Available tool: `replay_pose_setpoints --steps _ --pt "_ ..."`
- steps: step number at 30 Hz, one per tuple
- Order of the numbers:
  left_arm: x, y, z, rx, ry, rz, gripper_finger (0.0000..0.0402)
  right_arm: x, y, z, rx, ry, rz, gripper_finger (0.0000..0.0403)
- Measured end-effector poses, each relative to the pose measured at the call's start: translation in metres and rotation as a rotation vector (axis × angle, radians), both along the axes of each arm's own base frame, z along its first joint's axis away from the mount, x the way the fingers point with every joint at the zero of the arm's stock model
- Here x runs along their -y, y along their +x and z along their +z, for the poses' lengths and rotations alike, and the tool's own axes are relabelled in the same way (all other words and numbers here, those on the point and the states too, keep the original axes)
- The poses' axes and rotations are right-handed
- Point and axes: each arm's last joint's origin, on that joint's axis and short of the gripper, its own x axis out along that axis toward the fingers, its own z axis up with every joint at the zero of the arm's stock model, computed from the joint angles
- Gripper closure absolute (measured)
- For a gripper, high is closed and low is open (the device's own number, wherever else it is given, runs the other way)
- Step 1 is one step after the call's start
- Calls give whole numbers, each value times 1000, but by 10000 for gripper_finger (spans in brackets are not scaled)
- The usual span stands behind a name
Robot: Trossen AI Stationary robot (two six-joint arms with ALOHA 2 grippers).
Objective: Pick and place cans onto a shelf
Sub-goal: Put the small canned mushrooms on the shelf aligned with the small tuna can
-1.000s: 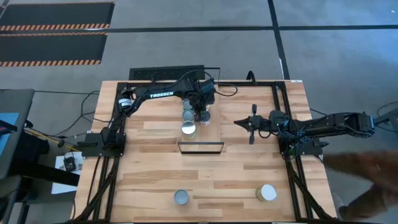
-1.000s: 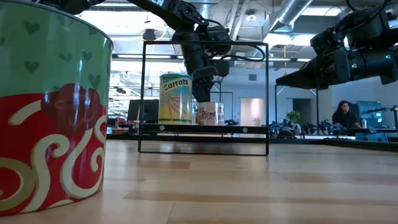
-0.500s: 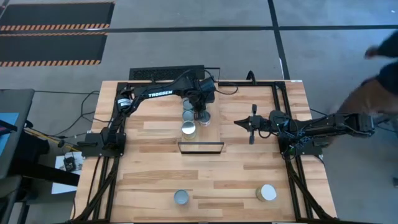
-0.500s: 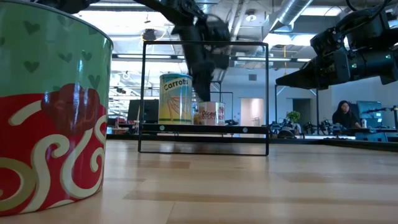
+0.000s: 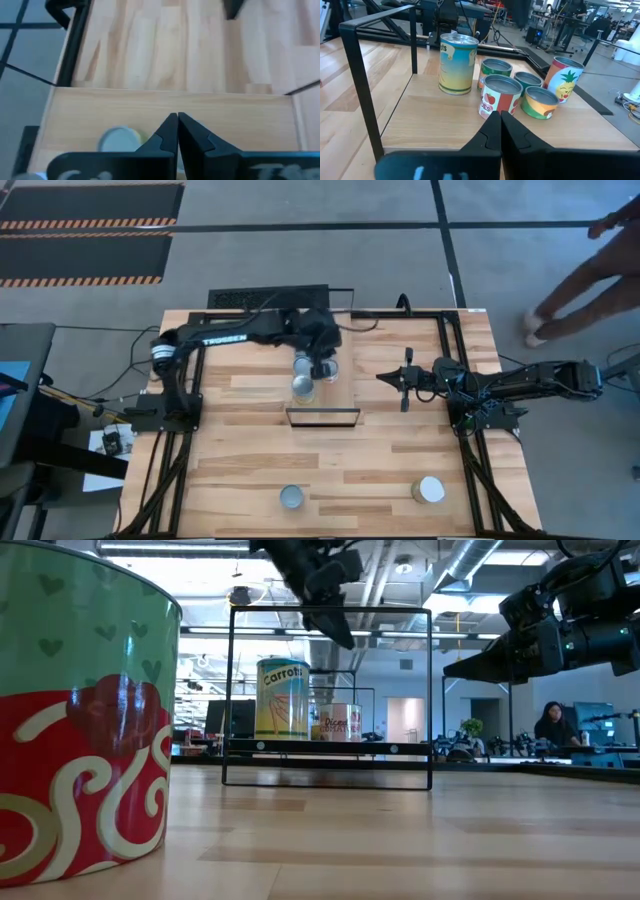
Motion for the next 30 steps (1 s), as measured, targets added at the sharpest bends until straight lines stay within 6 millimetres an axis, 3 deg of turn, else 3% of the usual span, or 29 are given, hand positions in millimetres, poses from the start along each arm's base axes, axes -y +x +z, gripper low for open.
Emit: replay_pose_setpoints --steps 5,11,15,22,30 --pt "27 -27 -19 169 -29 -7 400 0 0 0 1 0 3 392" --pt "62 -75 -39 412 -51 -18 400 0 1 1 -1 37 -1 397" --pt "76 -109 -59 545 -33 59 400 2 11 15 -12 102 -15 399" --pt "68 -159 -102 679 -70 209 400 16 44 27 -98 124 -72 400" --pt "57 -189 -124 757 -61 279 400 71 102 43 -241 135 -112 400"
